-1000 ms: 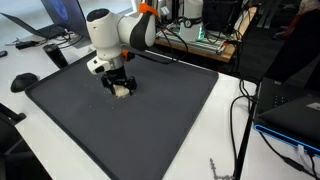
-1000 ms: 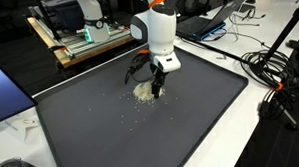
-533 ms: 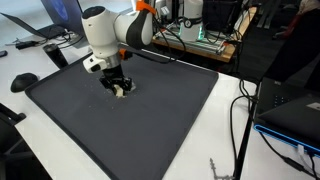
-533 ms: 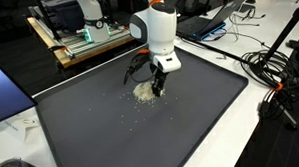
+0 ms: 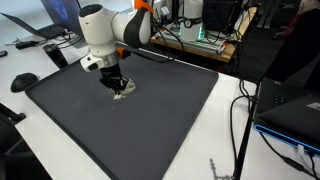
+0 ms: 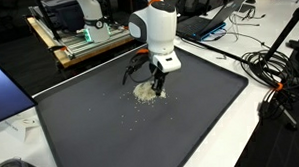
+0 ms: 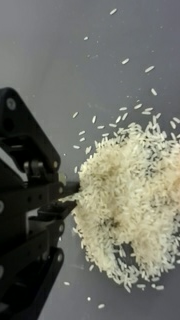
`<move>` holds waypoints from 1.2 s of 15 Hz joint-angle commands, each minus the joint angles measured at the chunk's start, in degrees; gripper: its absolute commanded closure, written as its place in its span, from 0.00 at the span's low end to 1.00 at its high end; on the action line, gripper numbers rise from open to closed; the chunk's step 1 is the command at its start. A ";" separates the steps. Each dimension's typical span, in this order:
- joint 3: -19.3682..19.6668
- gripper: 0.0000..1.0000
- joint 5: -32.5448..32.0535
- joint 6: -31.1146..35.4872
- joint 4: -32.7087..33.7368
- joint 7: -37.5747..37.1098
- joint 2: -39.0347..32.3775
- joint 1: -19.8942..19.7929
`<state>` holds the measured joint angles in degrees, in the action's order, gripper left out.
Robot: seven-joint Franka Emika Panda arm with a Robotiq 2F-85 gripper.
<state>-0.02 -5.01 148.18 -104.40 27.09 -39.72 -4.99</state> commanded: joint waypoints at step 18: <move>0.11 0.69 -4.25 -2.37 0.06 -2.74 0.60 0.37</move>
<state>-0.10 -7.58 147.26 -104.36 26.65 -39.55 -4.80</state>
